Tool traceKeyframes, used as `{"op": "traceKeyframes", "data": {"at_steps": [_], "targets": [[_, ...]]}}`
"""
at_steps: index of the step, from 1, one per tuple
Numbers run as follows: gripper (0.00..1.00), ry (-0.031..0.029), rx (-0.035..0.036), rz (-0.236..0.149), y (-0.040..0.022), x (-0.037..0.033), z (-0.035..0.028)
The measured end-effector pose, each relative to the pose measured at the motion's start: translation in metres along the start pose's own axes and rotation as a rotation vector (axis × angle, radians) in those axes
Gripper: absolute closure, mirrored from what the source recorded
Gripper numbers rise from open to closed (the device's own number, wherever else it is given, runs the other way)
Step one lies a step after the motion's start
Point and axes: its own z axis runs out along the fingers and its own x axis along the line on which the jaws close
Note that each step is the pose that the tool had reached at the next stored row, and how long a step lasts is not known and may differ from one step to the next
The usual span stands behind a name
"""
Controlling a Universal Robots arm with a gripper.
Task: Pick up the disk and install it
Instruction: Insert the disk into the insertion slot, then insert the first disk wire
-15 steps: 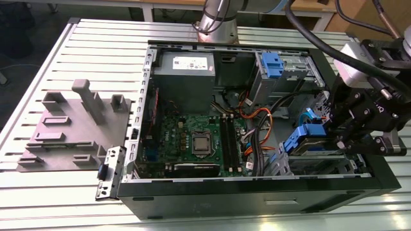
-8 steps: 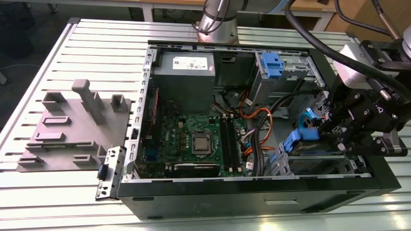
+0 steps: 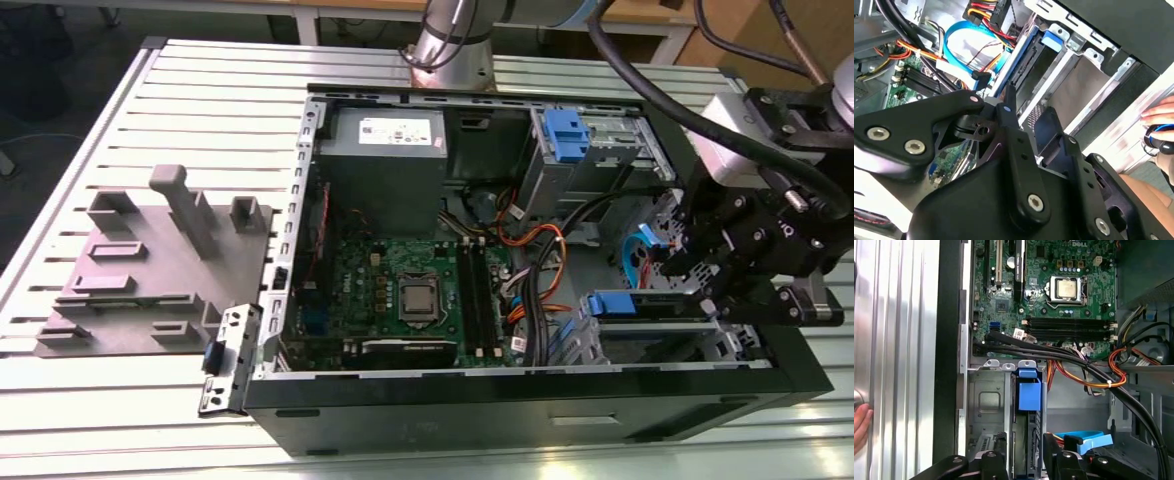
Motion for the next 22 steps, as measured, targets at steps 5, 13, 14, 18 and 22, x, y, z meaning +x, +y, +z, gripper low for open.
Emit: {"op": "traceKeyframes", "data": {"at_steps": [5,13,14,18,22], "targets": [[0.58,-0.0006,0.0185,-0.005,0.0019,-0.0006,0.0047],[0.58,-0.0007,0.0324,-0.007,0.0039,-0.0072,0.0081],[0.58,-0.0004,0.0324,-0.007,0.004,-0.0071,0.0077],[0.58,-0.0007,0.0325,-0.007,0.004,-0.0073,0.0071],[0.58,-0.0006,0.0325,-0.007,0.0041,-0.0073,0.0055]]}}
